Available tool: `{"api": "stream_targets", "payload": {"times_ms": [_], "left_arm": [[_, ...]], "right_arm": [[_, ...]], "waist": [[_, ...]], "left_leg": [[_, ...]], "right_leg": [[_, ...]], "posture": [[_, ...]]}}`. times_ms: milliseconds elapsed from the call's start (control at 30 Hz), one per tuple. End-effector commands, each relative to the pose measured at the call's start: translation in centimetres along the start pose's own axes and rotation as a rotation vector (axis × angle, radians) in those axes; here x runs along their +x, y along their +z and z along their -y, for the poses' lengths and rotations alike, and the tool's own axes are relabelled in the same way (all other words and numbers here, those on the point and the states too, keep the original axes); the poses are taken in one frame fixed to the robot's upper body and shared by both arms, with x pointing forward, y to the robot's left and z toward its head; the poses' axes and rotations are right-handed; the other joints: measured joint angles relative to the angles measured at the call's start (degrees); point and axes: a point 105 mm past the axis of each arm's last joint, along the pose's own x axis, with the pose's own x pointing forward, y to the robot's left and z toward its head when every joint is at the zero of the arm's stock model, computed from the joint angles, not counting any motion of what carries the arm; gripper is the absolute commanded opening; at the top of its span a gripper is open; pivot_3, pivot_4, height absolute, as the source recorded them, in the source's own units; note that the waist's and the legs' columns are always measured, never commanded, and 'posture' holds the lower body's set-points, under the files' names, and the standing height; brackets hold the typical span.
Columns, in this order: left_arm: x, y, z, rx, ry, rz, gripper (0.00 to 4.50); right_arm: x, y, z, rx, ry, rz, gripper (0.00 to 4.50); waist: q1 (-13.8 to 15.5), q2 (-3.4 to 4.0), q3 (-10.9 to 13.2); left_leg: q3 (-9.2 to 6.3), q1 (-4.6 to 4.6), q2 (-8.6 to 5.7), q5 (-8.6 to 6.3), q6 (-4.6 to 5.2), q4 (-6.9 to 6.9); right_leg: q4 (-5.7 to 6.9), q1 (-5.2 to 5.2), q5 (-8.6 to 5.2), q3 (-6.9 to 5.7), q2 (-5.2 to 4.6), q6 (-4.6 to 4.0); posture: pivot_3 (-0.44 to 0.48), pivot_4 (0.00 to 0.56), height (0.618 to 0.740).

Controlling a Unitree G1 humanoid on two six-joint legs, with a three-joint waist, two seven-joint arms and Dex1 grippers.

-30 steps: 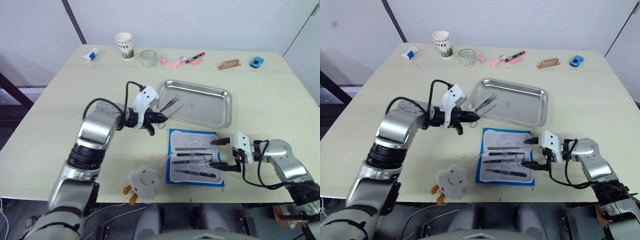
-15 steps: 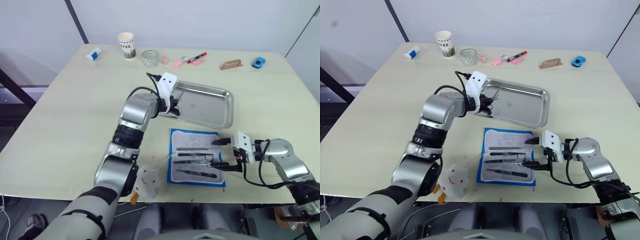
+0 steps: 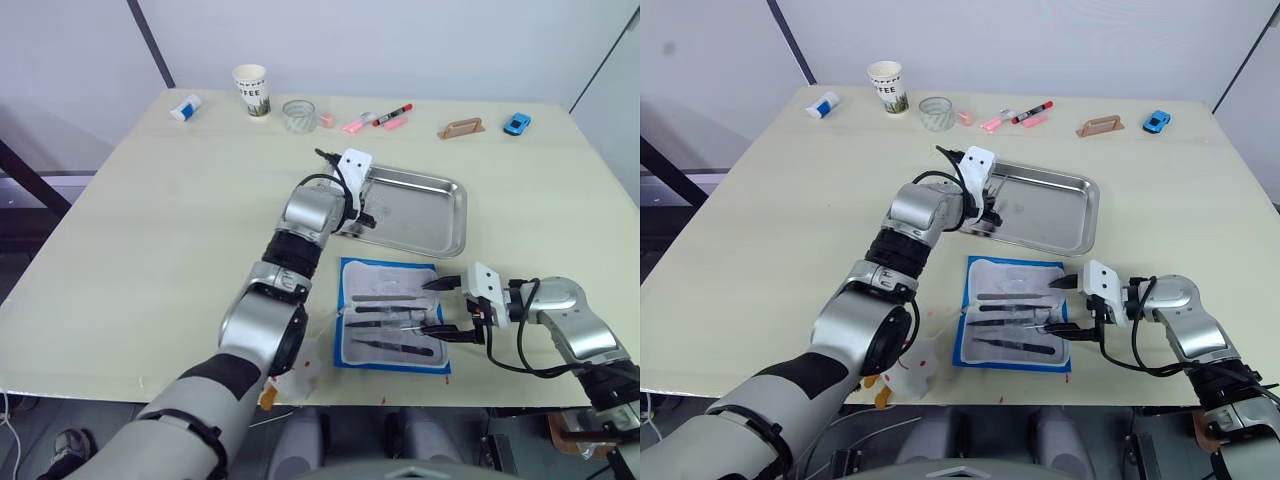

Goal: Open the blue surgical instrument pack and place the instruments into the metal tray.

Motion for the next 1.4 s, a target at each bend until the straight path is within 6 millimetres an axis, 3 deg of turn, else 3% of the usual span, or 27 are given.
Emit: {"api": "stream_targets", "payload": {"times_ms": [33,1233,1400], "left_arm": [[-0.44,1.69,-0.08,0.011,0.011,0.053,0.01],[0.12,1.08,-0.06,-0.006,0.017,0.025,0.01],[-0.02,1.26,-0.09,-0.010,0.016,0.029,1.96]], "right_arm": [[0.50,-4.57,-2.26,0.124,0.070,-0.173,4.50],[0.72,-4.44,-2.21,0.123,0.075,-0.168,4.50],[0.76,-4.42,-2.22,0.122,0.075,-0.168,4.50]], "waist": [[0.0,0.00,0.0],[0.0,0.00,0.0],[0.0,0.00,0.0]], "left_leg": [[0.00,0.00,0.00,0.00,0.00,0.00],[0.00,-0.01,-0.01,0.13,-0.23,0.00],[-0.01,-0.01,-0.01,0.13,-0.23,0.00]], "right_leg": [[0.00,0.00,0.00,0.00,0.00,0.00],[0.00,0.00,0.00,-0.01,0.00,0.00],[0.00,0.00,0.00,-0.01,0.00,0.00]], "posture": [[0.000,0.150,0.740],[0.000,0.150,0.740],[0.000,0.150,0.740]]}}
